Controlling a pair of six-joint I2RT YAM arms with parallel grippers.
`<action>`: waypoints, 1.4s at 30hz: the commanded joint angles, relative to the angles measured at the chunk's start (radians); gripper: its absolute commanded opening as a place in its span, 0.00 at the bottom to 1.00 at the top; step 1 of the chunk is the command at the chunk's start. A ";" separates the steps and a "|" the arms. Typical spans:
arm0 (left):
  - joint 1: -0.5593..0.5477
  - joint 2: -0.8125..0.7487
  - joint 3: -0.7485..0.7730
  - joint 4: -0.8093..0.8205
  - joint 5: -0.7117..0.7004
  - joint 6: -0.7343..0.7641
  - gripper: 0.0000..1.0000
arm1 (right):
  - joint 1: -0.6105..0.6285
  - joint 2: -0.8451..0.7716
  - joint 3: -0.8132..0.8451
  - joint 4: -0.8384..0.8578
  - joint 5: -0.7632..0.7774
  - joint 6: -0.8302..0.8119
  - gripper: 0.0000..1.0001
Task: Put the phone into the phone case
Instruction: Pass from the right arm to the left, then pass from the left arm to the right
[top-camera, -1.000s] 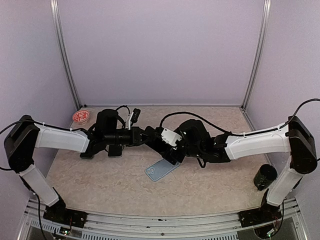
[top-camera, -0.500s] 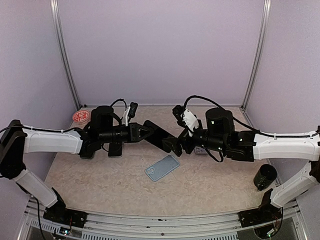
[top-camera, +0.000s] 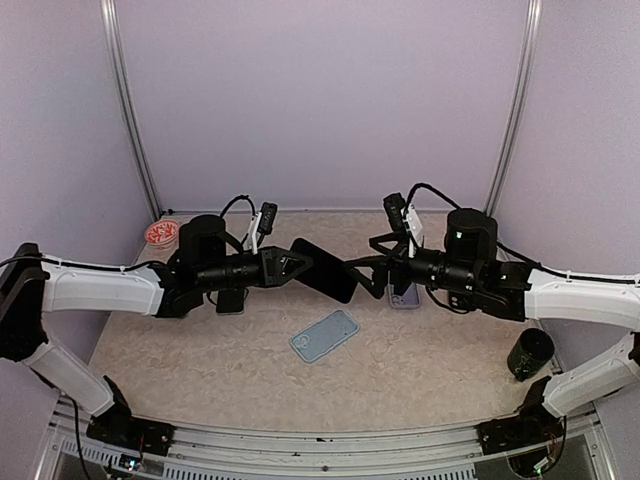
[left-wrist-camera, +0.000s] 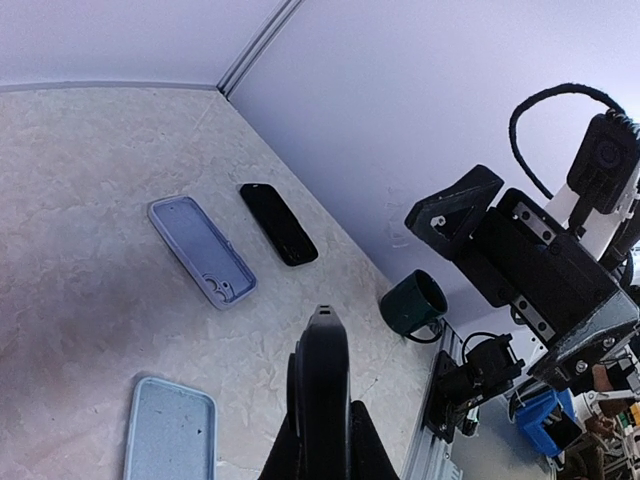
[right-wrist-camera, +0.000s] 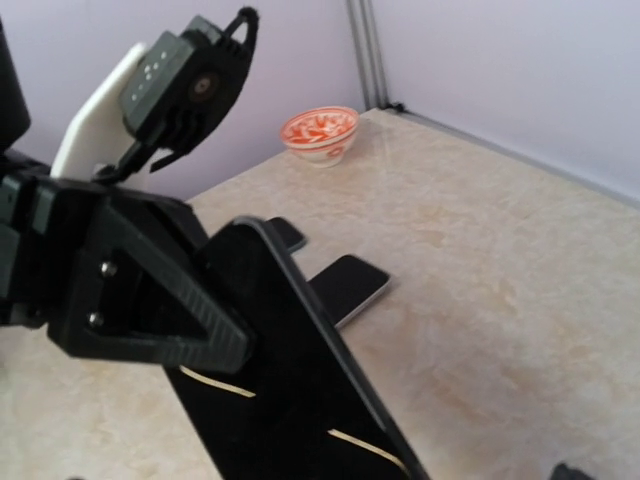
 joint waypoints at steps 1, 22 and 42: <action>-0.012 -0.048 -0.006 0.088 -0.016 -0.003 0.00 | -0.026 -0.026 -0.034 0.067 -0.092 0.065 0.99; -0.031 -0.095 -0.037 0.181 -0.022 -0.024 0.00 | -0.106 -0.023 -0.114 0.303 -0.339 0.248 0.99; -0.050 -0.095 -0.066 0.378 0.062 -0.064 0.00 | -0.143 0.082 -0.170 0.517 -0.433 0.379 0.96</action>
